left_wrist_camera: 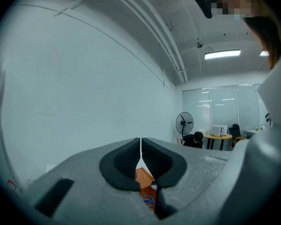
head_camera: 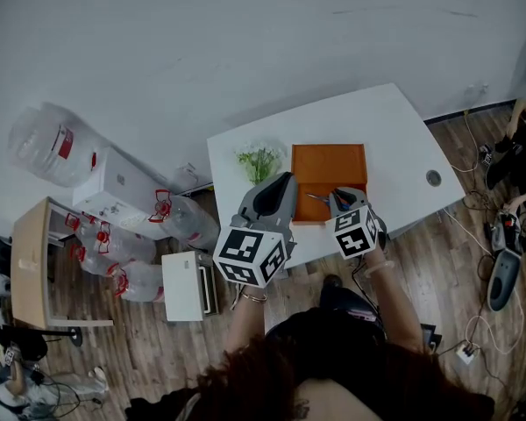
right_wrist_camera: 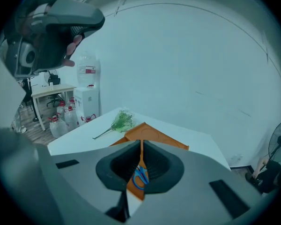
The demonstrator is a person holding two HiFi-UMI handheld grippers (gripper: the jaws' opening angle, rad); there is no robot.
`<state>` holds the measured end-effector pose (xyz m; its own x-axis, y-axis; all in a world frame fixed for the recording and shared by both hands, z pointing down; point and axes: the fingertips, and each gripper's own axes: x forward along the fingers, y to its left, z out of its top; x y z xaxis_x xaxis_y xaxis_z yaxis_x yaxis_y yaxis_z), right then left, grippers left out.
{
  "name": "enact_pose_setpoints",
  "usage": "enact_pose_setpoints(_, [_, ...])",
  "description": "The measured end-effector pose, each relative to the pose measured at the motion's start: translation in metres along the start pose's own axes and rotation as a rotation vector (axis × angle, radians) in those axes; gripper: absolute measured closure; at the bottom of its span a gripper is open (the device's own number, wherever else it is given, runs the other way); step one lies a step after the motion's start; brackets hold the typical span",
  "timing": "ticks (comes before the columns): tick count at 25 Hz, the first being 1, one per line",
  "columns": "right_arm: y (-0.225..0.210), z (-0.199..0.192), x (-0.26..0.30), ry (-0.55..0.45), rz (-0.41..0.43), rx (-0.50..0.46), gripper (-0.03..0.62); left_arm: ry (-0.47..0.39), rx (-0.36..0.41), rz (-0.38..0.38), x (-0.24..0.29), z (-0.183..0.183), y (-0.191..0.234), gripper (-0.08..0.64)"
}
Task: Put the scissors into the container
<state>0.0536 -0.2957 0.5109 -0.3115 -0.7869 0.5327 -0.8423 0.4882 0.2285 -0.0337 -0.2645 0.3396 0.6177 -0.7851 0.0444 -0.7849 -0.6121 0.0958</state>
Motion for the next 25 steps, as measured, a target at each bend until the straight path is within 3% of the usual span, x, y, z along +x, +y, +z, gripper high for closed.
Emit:
enact_pose_setpoints(13, [0.005, 0.039, -0.063, -0.191, -0.085, 0.137, 0.594, -0.008, 0.01, -0.032, -0.034, -0.001, -0.01, 0.537])
enact_pose_setpoints(25, [0.02, 0.073, -0.112, -0.36, -0.127, 0.165, 0.595, -0.021, 0.016, -0.046, -0.062, 0.002, -0.011, 0.537])
